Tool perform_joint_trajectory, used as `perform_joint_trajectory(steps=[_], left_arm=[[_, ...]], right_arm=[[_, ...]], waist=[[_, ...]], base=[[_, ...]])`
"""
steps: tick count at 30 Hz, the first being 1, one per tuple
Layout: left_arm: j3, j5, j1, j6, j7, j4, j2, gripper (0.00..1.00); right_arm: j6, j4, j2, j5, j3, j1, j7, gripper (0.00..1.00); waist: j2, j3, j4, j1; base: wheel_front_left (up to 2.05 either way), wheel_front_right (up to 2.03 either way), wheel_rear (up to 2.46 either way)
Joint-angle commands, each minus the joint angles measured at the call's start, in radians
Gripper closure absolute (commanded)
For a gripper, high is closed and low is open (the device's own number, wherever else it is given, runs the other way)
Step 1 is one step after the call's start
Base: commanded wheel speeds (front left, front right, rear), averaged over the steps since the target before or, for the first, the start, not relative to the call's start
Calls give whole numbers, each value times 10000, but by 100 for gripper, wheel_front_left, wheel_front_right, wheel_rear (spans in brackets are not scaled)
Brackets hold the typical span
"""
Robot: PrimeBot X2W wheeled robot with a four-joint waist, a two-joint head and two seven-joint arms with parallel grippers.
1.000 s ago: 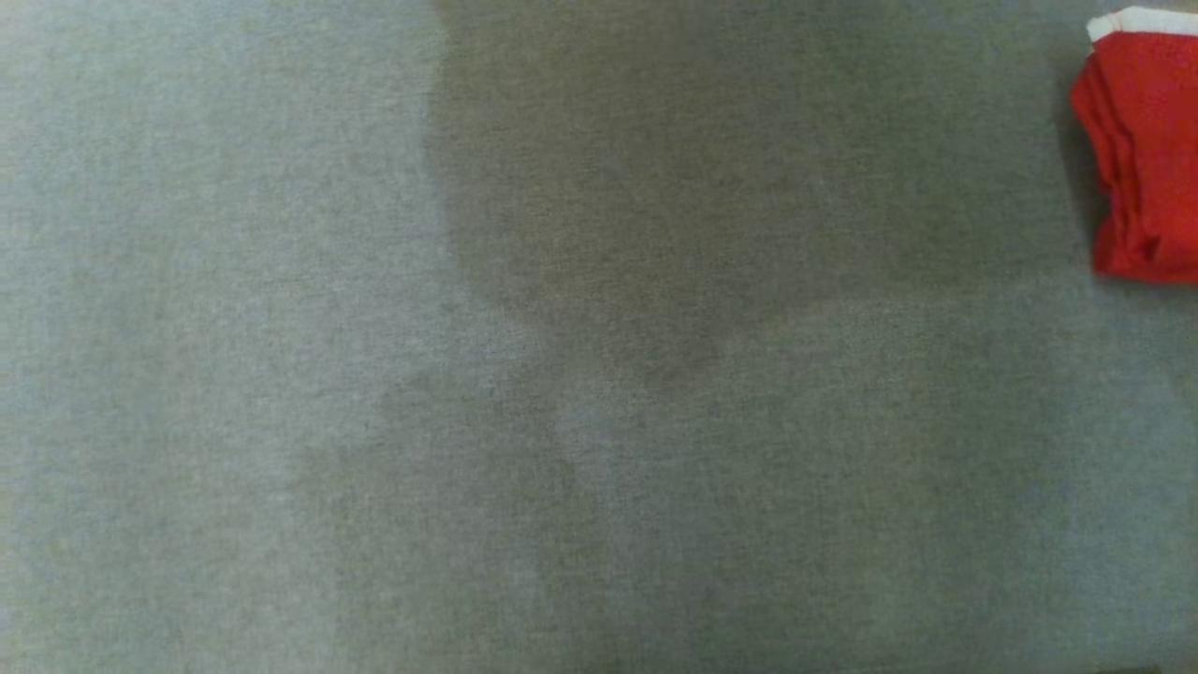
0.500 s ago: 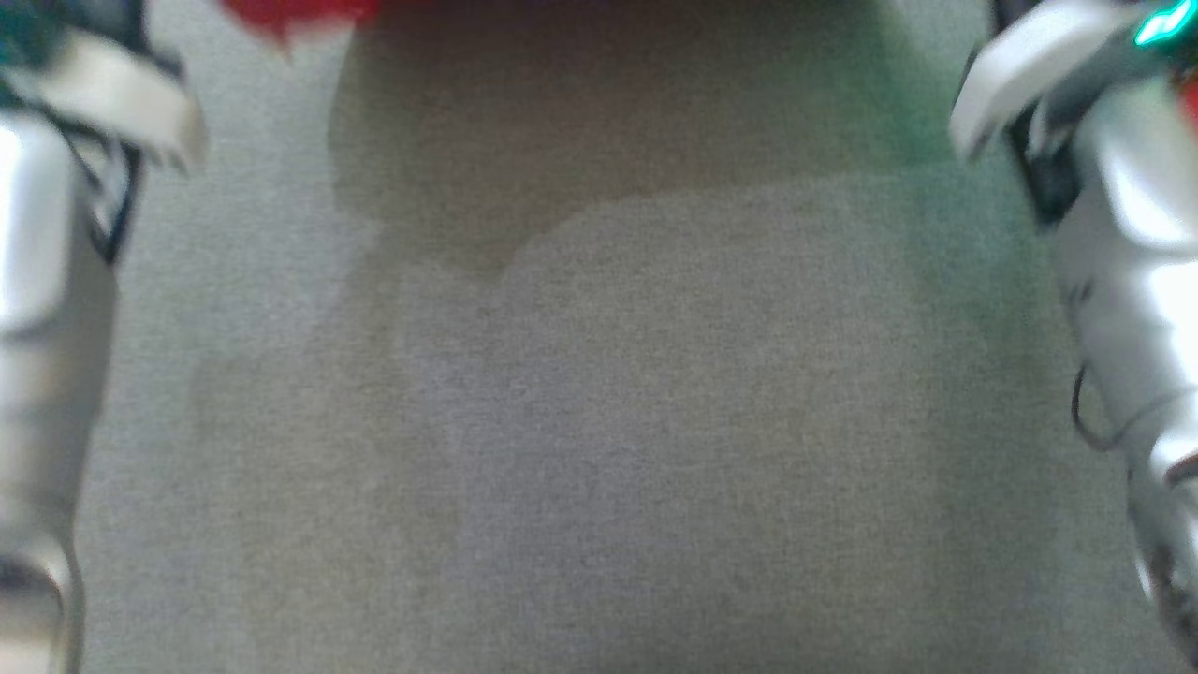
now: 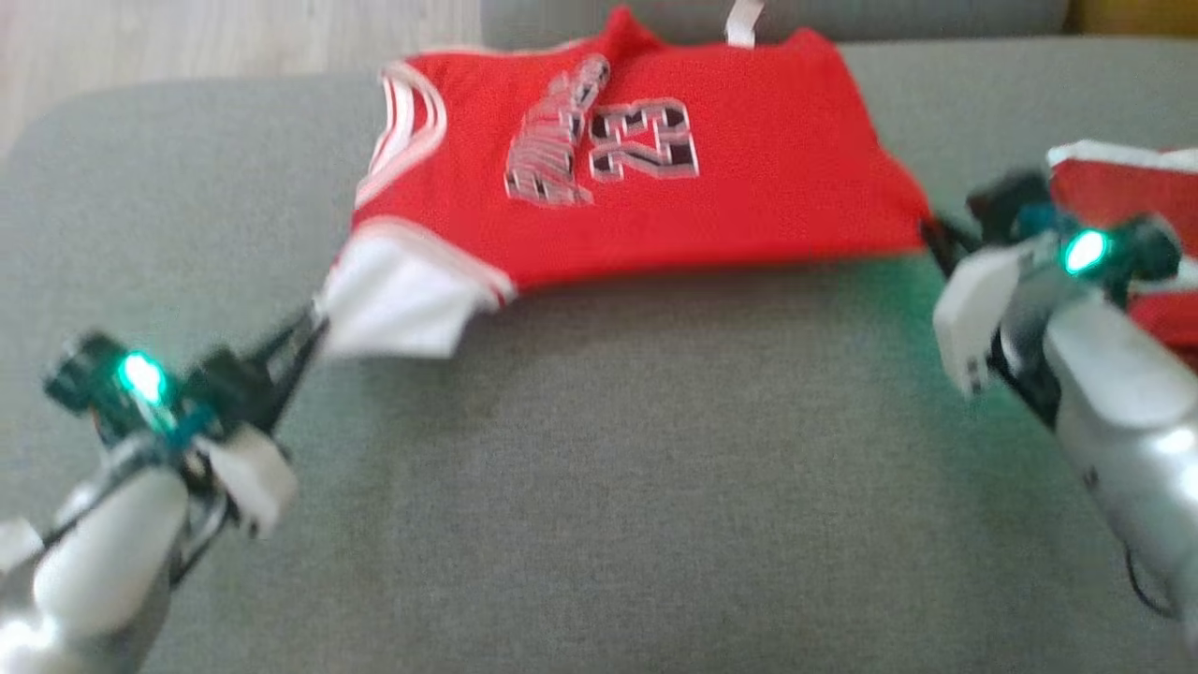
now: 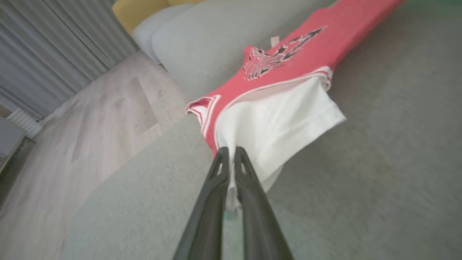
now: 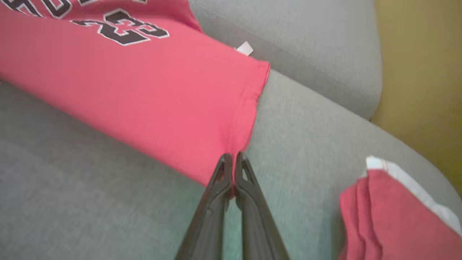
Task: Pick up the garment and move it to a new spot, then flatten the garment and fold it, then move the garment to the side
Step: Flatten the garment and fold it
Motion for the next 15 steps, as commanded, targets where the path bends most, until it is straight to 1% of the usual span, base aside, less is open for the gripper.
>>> perform_joint_trajectory(steps=[1, 5, 11, 15], left_arm=[[337, -155, -211, 25, 101, -329, 713, 100], [-288, -711, 582, 25, 770, -1353, 1451, 100], [-688, -1177, 1782, 39, 1907, -2883, 2218, 100], [-789, -1534, 2649, 258, 2671, -3984, 2685, 100]], right_arm=[[-9, -289, -291, 244, 207, 174, 100, 100], [-9, -1444, -1184, 1651, 1437, 818, 941, 100], [-9, -3330, -2603, 3637, 2903, 1496, 2253, 100], [-9, -4550, -3385, 4699, 3630, 1806, 3019, 100]], waist=[[-1, -371, 24, 3], [-1, -823, -8, 3], [-1, -1537, -89, 3], [-1, -1923, -182, 3]], base=[[0, 0, 0], [0, 0, 0], [0, 0, 0], [0, 0, 0]])
